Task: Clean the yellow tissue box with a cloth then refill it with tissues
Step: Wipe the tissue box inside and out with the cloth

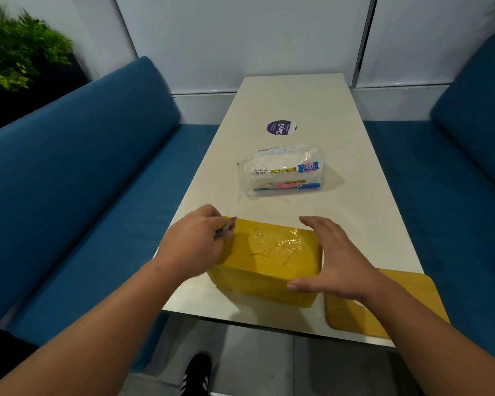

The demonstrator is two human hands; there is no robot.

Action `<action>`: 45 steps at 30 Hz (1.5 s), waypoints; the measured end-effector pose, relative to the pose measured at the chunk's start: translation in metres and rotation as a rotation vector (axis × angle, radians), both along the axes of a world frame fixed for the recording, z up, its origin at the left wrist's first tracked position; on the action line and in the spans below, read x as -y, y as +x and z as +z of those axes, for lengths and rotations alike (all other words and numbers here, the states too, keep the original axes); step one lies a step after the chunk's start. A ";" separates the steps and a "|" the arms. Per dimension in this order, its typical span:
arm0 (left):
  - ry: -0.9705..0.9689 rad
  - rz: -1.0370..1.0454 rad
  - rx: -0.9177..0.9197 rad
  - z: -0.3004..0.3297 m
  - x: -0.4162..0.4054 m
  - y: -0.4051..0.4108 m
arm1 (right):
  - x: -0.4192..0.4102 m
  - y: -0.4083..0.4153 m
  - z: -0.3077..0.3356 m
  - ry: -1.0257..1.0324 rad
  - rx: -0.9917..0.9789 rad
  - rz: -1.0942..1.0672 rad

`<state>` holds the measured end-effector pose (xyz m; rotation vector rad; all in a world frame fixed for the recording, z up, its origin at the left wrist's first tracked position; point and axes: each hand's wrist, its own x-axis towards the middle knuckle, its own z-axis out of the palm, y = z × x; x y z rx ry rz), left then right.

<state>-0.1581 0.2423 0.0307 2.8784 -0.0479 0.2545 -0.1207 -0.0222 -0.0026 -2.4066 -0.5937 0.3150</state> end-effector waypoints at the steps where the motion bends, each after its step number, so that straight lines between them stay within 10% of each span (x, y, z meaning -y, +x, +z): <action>1: -0.046 -0.017 0.017 -0.003 0.007 -0.009 | 0.006 -0.001 -0.006 -0.004 -0.024 -0.005; 45: -0.069 -0.201 -0.001 -0.024 0.111 -0.032 | 0.014 0.002 -0.041 0.253 -0.055 -0.068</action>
